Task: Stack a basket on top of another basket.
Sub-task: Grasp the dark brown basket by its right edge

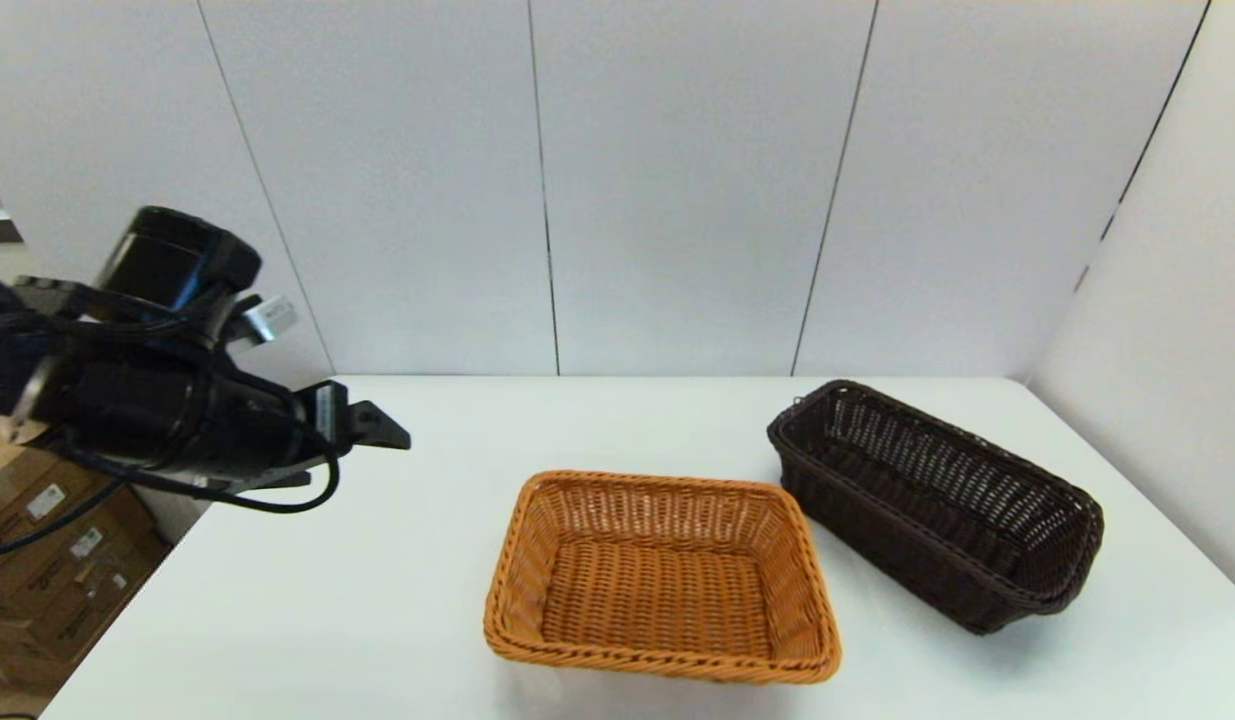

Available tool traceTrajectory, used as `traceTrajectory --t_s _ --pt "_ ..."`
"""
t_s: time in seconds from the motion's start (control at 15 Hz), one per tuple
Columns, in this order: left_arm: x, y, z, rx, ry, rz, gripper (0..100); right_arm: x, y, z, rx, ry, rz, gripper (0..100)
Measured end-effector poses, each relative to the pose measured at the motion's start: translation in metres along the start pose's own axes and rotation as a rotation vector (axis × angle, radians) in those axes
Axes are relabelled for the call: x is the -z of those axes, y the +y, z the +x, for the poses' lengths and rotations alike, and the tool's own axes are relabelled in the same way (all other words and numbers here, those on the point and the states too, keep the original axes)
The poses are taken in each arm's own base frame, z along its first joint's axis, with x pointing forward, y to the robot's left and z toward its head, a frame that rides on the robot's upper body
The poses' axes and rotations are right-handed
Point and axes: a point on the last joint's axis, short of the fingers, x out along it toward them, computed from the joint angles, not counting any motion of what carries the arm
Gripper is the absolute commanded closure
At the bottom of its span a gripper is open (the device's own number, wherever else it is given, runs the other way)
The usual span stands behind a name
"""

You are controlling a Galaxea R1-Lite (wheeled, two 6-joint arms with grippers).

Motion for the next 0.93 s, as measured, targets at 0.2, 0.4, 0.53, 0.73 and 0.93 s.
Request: traceTrajectory --t_s 0.2,0.4,0.53,0.73,0.93 --pt "0.028 0.017 -0.044 -0.094 -0.127 0.018 0 0.000 0.000 0.000 0.000 0.000 0.000 0" --pt "0.065 0.033 -0.080 -0.125 -0.229 0.021 0 0.000 0.000 0.000 0.000 0.000 0.000 0" --pt "0.089 0.044 -0.096 -0.150 -0.284 0.015 0 0.000 0.000 0.000 0.001 0.000 0.000 0" --pt "0.128 0.062 -0.113 -0.156 -0.325 0.006 0 0.000 0.000 0.000 0.001 0.000 -0.001 0" --pt "0.167 0.080 -0.126 -0.150 -0.350 0.000 0 0.000 0.000 0.000 0.000 0.001 -0.001 0"
